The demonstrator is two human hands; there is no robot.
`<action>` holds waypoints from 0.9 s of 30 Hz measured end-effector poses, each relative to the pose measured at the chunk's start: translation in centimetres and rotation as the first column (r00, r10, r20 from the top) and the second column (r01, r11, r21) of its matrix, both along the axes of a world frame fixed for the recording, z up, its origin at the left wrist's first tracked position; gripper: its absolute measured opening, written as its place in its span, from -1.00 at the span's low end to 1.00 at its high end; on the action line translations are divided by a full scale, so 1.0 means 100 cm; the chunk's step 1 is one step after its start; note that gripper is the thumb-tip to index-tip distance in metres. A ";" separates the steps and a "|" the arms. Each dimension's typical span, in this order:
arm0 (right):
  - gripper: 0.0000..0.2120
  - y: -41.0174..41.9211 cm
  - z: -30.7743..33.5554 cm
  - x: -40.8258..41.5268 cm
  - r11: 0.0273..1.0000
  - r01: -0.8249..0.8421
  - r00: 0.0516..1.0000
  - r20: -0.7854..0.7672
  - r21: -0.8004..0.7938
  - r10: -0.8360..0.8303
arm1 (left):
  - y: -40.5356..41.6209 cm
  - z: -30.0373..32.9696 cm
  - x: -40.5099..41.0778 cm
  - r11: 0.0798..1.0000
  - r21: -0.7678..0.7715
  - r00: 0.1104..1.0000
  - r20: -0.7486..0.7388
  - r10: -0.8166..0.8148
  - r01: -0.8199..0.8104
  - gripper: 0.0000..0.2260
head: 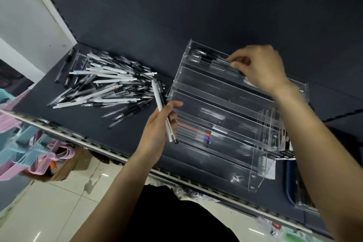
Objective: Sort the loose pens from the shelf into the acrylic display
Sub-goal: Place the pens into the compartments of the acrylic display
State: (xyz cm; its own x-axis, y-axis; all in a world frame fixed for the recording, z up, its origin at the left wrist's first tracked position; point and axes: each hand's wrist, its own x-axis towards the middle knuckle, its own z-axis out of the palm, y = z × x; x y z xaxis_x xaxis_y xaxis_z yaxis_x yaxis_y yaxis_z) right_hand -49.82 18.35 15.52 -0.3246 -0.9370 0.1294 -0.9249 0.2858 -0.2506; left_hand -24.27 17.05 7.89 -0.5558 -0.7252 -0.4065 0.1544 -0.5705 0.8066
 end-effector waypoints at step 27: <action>-0.88 0.022 0.015 0.060 0.979 -0.037 0.920 0.376 -0.201 0.112 | -0.009 0.016 -0.019 1.000 -0.025 1.000 -0.015 0.018 -0.019 -0.76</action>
State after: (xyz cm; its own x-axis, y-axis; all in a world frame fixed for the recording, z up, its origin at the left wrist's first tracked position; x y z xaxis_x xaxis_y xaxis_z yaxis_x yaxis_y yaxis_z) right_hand -43.80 20.57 16.98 -0.3142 -0.9316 0.1830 -0.7633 0.1332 -0.6321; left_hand -26.13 16.17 9.44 -0.5480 -0.7453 -0.3798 0.1764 -0.5468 0.8184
